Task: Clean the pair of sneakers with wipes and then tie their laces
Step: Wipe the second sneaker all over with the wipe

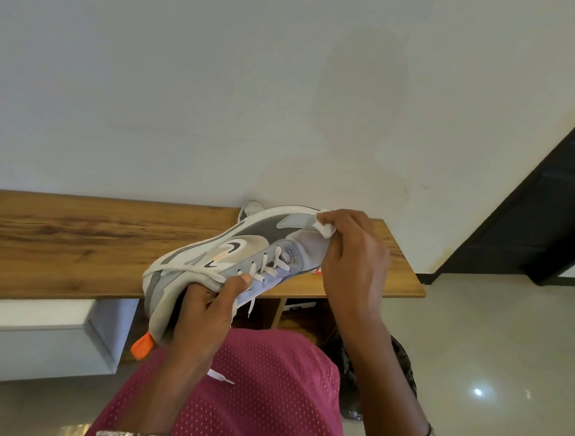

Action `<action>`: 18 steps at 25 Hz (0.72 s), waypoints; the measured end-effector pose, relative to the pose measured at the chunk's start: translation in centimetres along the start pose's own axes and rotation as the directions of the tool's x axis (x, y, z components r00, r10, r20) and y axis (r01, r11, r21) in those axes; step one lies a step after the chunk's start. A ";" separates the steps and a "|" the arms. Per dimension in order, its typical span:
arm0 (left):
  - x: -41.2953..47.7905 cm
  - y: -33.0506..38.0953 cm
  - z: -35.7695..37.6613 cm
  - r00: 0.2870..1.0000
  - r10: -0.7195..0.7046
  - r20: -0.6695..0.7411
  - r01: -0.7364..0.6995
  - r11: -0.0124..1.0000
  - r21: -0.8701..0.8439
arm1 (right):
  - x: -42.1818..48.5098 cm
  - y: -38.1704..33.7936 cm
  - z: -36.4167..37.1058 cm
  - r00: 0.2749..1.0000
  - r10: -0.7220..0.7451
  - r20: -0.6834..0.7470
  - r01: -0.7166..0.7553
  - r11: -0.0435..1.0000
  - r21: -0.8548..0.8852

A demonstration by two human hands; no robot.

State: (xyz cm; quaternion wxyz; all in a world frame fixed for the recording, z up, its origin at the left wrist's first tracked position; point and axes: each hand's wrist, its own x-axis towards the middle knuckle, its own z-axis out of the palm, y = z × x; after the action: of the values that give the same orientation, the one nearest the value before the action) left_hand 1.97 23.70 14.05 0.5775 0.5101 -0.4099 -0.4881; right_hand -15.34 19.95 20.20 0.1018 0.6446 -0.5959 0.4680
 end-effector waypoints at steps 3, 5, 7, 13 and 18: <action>-0.1 0.1 -0.1 1.000 0.020 -0.023 -0.020 1.000 0.020 | -1.4 0.2 0.4 0.999 0.045 -0.022 -0.046 0.999 -0.023; -0.2 0.2 -0.2 0.999 0.014 -0.030 -0.014 1.000 0.007 | -2.5 1.1 0.6 0.990 0.121 -0.074 -0.121 0.993 0.002; -0.2 0.0 -0.3 1.000 -0.021 0.014 0.021 0.999 -0.026 | -3.1 1.6 0.8 0.980 0.178 -0.093 -0.178 0.984 0.010; -0.3 -0.8 -0.1 0.987 -0.122 0.107 0.127 0.991 -0.047 | -0.4 0.9 0.3 0.977 0.180 -0.112 -0.174 0.983 0.062; -0.6 -0.1 0.0 0.989 -0.075 0.125 0.075 0.997 0.001 | -0.6 -0.6 0.5 0.996 -0.044 -0.073 0.045 0.999 0.012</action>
State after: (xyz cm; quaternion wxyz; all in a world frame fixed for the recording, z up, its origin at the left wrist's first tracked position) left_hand 1.87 24.26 13.97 0.5328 0.4924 -0.4249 -0.5414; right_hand -14.52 20.19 19.79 0.1295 0.6411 -0.5741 0.4926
